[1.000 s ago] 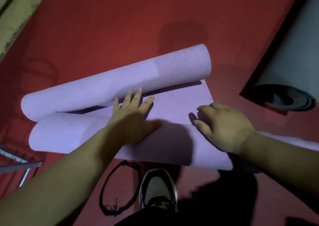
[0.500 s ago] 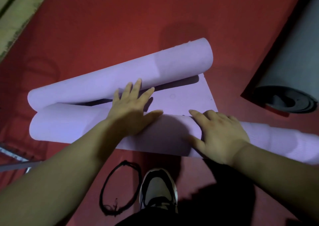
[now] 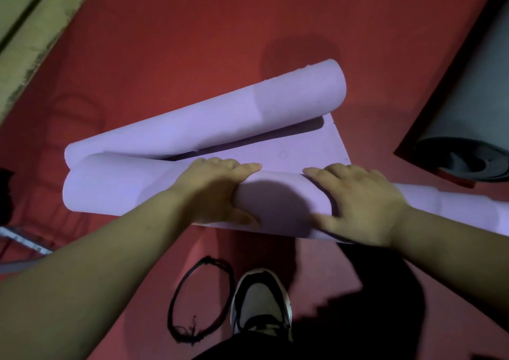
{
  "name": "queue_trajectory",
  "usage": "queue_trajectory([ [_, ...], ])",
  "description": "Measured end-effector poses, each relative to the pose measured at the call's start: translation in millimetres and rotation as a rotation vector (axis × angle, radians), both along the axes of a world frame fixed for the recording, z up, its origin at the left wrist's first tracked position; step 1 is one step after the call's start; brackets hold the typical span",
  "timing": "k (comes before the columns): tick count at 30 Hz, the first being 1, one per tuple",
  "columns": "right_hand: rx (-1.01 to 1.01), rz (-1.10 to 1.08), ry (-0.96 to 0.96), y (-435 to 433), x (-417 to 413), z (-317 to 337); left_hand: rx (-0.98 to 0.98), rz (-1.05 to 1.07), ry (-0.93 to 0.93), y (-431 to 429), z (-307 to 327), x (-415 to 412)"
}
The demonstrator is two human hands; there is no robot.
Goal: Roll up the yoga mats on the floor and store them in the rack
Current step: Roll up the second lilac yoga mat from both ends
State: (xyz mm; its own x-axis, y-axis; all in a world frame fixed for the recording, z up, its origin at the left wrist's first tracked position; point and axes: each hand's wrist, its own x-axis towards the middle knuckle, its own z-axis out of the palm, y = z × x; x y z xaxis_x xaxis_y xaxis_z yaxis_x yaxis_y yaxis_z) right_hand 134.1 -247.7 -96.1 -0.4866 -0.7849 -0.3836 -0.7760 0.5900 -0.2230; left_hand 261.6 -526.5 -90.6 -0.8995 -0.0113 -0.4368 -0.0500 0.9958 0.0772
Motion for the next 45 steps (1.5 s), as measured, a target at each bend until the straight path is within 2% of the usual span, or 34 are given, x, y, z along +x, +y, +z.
queue_trajectory([
  [2,0.078,0.055,0.01,0,2,-1,0.014,0.003,-0.002,0,0,-1],
  [7,0.043,0.051,-0.097,-2,-6,2,0.047,0.005,-0.007,4,9,-2],
  [13,0.064,0.104,-0.327,42,28,3,0.156,0.028,-0.113,45,18,39],
  [15,0.084,0.101,-0.311,47,39,6,0.204,0.09,-0.065,51,18,46],
  [17,0.099,0.088,-0.281,44,43,7,0.242,0.286,-0.036,50,10,42],
  [20,0.073,0.026,-0.244,37,41,4,0.085,0.414,-0.026,49,-8,26],
  [26,0.069,-0.019,-0.217,32,38,-4,-0.099,0.412,0.085,29,-24,7],
  [28,0.083,-0.032,-0.211,30,35,-6,-0.103,0.402,0.128,23,-24,4],
  [35,0.054,-0.142,-0.236,16,6,-11,-0.058,0.46,0.05,7,-15,-4],
  [45,0.029,-0.261,-0.095,2,-12,-3,-0.057,0.397,0.131,29,-6,19],
])
